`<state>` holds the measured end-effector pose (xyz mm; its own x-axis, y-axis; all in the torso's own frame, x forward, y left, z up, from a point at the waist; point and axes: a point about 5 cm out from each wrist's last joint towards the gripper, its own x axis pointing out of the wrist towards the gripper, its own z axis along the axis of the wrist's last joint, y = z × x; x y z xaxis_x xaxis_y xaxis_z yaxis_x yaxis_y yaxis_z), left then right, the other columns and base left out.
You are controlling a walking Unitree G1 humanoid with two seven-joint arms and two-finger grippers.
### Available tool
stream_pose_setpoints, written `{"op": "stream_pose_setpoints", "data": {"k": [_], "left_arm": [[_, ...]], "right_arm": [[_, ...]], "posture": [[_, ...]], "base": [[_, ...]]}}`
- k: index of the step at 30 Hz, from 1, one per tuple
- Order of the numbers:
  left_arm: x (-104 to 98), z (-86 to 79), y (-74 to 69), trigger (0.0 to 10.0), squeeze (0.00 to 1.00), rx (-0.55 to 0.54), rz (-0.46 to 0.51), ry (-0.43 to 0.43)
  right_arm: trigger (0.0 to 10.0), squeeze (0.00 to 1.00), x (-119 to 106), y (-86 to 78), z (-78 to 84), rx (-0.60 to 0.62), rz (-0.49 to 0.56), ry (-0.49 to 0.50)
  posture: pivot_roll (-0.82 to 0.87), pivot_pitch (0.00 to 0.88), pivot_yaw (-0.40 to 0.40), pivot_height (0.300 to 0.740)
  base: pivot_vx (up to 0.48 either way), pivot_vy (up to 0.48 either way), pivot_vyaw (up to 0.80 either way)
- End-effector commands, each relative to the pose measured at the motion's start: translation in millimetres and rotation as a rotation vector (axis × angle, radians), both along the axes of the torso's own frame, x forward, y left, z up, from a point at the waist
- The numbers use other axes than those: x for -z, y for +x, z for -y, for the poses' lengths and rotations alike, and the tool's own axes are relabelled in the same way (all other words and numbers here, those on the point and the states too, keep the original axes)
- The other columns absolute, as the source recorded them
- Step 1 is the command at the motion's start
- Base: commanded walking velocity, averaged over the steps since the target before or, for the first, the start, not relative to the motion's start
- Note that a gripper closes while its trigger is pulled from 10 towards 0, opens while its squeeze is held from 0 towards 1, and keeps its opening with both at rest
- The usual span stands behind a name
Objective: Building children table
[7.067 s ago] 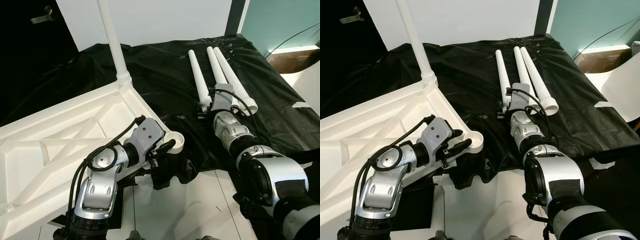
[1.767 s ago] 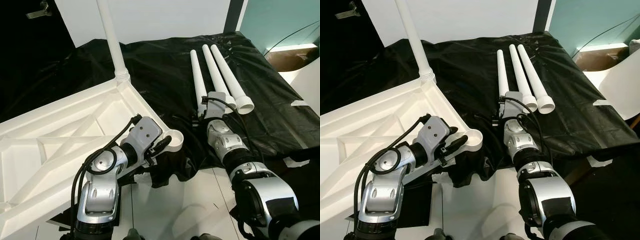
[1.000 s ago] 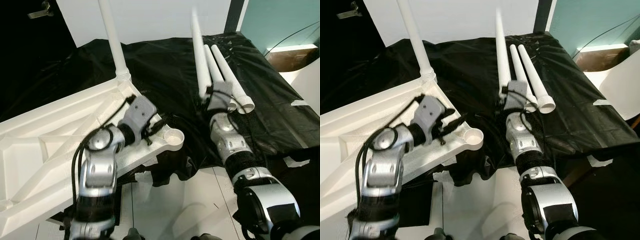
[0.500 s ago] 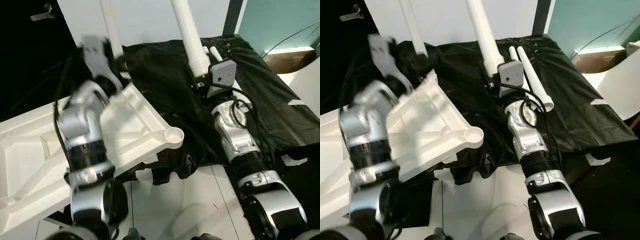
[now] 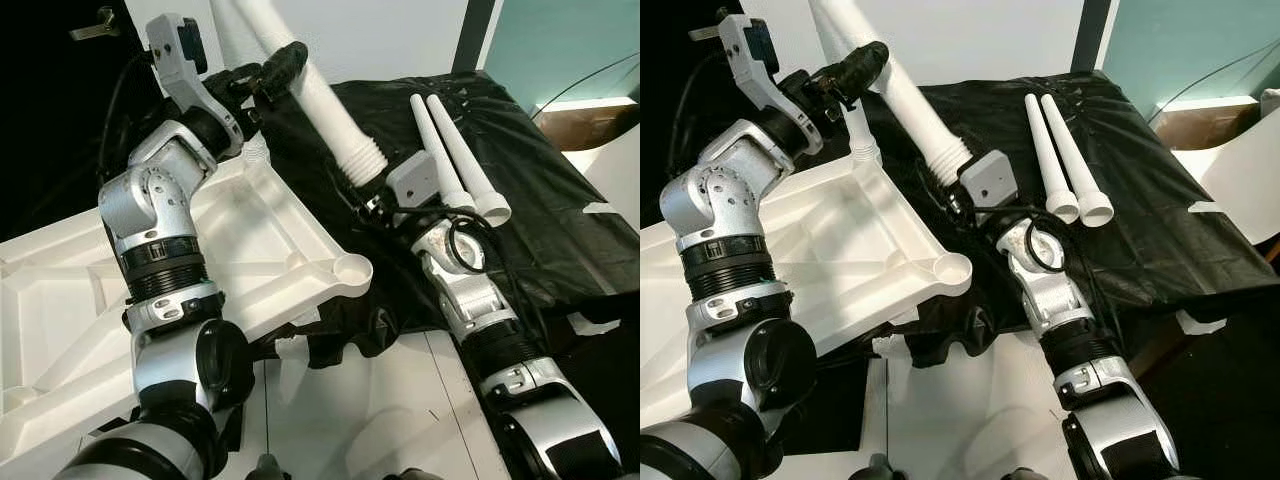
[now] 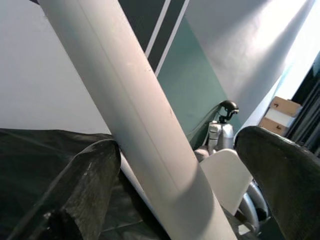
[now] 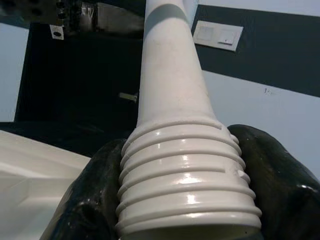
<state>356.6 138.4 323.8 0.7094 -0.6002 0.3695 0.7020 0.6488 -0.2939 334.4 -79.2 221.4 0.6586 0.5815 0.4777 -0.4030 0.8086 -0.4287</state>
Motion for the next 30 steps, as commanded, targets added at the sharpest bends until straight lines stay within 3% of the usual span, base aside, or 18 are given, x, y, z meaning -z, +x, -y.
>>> {"op": "stream_pose_setpoints", "data": {"k": [1,8,21,26,27,28,29,30], "left_arm": [[-13,4.5,-5.5,10.0,0.00,0.105,0.065,-0.011],[-16,10.1,1.2,10.0,0.00,0.131,0.018,-0.027],[-5,-0.5,27.8,10.0,0.00,-0.004,-0.215,-0.021],[-6,-2.7,30.1,10.0,0.00,0.004,-0.232,-0.041],[-6,-4.5,32.1,5.4,0.00,-0.009,-0.250,-0.046],[-6,-4.5,32.1,5.4,0.00,-0.009,-0.250,-0.046],[-5,-5.8,33.4,0.0,0.00,-0.018,-0.264,-0.043],[-5,-5.8,33.4,0.0,0.00,-0.018,-0.264,-0.043]], "right_arm": [[10.0,0.00,0,-4.9,-2.6,-0.035,0.021,-0.015],[10.0,0.00,15,-12.9,-7.8,-0.091,-0.013,-0.066],[10.0,0.00,31,-17.4,-10.9,-0.099,-0.040,-0.108],[10.0,0.00,33,-17.7,-9.5,-0.090,-0.042,-0.117],[10.0,0.00,34,-18.2,-8.5,-0.085,-0.039,-0.124],[10.0,0.00,34,-18.2,-8.5,-0.085,-0.039,-0.124],[10.0,0.00,35,-18.2,-7.9,-0.079,-0.041,-0.124],[10.0,0.00,35,-18.2,-7.9,-0.079,-0.041,-0.124]], "posture": [[0.01,0.000,0.048,0.740],[0.02,0.000,0.052,0.740],[0.01,0.000,0.065,0.740],[0.01,0.000,0.071,0.740],[0.01,0.000,0.071,0.740],[0.01,0.000,0.071,0.740],[0.01,0.000,0.074,0.740],[0.01,0.000,0.074,0.740]], "base": [[0.000,0.000,0.00],[0.000,0.000,0.00],[0.000,0.000,0.00],[0.000,0.000,0.00],[0.000,0.000,0.00],[0.000,0.000,0.00],[0.000,0.000,0.00],[0.000,0.000,0.00]]}}
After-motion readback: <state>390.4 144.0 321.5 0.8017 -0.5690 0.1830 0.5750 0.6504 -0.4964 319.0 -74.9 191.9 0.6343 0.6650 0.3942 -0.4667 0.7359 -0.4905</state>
